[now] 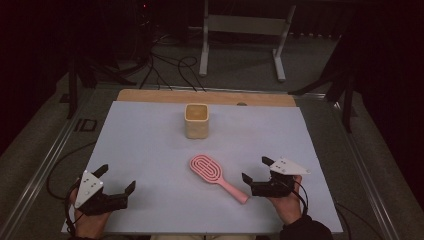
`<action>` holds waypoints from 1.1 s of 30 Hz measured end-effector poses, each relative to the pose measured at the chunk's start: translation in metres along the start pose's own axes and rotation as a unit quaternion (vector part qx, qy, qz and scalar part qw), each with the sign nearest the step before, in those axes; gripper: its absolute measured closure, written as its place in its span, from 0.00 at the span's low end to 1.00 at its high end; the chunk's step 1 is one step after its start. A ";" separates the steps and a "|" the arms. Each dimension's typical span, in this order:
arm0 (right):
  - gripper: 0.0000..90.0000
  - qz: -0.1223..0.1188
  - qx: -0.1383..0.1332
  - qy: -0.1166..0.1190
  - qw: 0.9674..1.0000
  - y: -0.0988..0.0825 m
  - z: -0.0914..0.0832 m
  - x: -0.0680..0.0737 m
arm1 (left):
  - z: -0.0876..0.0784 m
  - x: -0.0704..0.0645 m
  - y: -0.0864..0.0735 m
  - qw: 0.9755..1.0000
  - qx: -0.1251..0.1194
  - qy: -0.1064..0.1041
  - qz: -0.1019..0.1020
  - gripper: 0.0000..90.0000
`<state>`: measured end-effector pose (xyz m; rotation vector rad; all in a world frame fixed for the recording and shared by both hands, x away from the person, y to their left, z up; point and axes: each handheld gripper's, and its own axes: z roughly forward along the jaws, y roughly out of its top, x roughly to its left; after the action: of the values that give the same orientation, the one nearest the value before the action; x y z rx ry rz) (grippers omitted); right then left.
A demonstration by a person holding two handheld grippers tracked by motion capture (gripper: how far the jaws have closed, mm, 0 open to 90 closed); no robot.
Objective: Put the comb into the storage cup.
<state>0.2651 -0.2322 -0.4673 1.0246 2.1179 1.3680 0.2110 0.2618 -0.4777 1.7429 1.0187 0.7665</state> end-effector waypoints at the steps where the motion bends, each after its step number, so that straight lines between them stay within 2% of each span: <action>1: 0.08 0.000 0.002 0.001 1.000 0.001 0.002 0.001 | 0.000 0.000 0.000 1.000 0.000 0.000 0.000 0.00; 17: 0.08 -0.009 0.046 0.038 0.998 0.021 0.038 0.021 | 0.002 -0.003 0.000 1.000 0.003 -0.004 0.006 0.00; 29: 0.08 -0.019 0.088 0.048 0.995 0.030 0.062 0.031 | 0.002 -0.005 0.000 1.000 0.004 -0.004 0.011 0.00; 33: 0.08 -0.021 0.109 0.050 0.993 0.031 0.069 0.033 | 0.002 -0.005 0.000 1.000 0.004 -0.004 0.011 0.00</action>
<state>0.3018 -0.1588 -0.4675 1.0039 2.3909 1.2119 0.2106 0.2567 -0.4786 1.7646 1.0000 0.7702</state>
